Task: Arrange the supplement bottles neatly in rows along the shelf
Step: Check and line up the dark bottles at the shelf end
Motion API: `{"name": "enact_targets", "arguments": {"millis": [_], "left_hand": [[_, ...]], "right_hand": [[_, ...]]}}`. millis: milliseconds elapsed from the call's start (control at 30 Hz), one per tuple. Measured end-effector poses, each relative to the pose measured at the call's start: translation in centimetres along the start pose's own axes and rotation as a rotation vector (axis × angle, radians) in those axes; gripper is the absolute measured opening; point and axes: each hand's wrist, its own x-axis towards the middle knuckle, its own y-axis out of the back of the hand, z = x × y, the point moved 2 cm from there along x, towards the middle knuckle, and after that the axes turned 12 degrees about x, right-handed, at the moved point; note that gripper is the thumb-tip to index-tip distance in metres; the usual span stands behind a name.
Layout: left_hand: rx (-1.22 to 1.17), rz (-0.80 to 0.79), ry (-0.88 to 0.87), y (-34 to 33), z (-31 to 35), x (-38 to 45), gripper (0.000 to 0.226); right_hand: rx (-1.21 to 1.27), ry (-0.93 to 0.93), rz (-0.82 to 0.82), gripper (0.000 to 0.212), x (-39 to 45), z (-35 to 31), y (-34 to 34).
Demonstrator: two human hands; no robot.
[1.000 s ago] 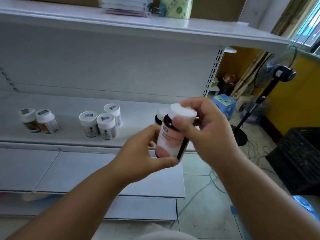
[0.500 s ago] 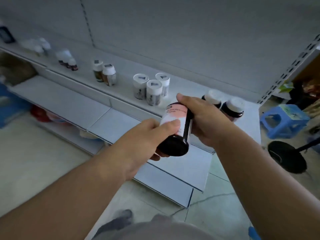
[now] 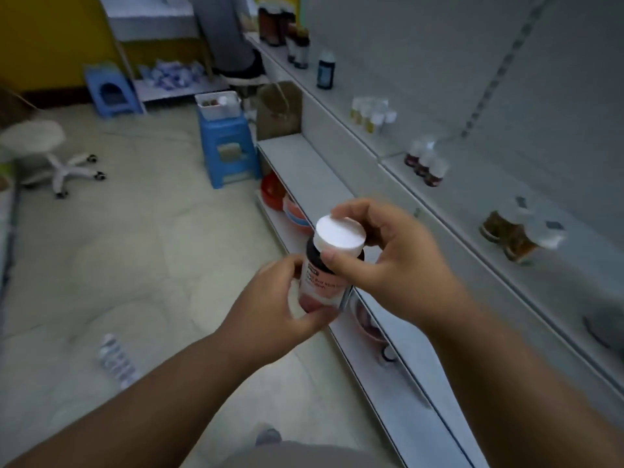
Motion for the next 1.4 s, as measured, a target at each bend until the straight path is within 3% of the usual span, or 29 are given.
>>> {"name": "enact_targets", "arguments": {"millis": [233, 400, 600, 867, 1000, 1167, 1400], "left_hand": [[0.180, 0.162, 0.066, 9.1, -10.4, 9.5, 0.059], [0.210, 0.257, 0.099, 13.4, -18.2, 19.5, 0.060], [0.261, 0.344, 0.220, 22.8, -26.6, 31.7, 0.057], [0.207, 0.413, 0.351, 33.5, -42.7, 46.6, 0.058], [0.212, 0.349, 0.275, 39.2, -52.3, 57.2, 0.057], [0.262, 0.178, 0.144, 46.6, -58.1, 71.6, 0.059], [0.301, 0.025, 0.064, 48.2, -66.0, 91.7, 0.059]], "right_hand": [[-0.058, 0.104, -0.127, 0.043, 16.2, 0.4, -8.1], [-0.043, 0.174, -0.208, 0.049, 28.9, 3.8, -12.4], [0.038, 0.189, -0.332, 0.041, 48.4, 5.4, -18.9], [0.036, 0.198, -0.456, 0.039, 71.9, 7.9, -32.2], [-0.030, 0.176, -0.388, 0.040, 83.6, 10.6, -37.9], [-0.118, 0.056, -0.232, 0.042, 97.2, 11.4, -39.1], [-0.132, -0.047, -0.016, 0.040, 113.8, 18.9, -40.1]]}}
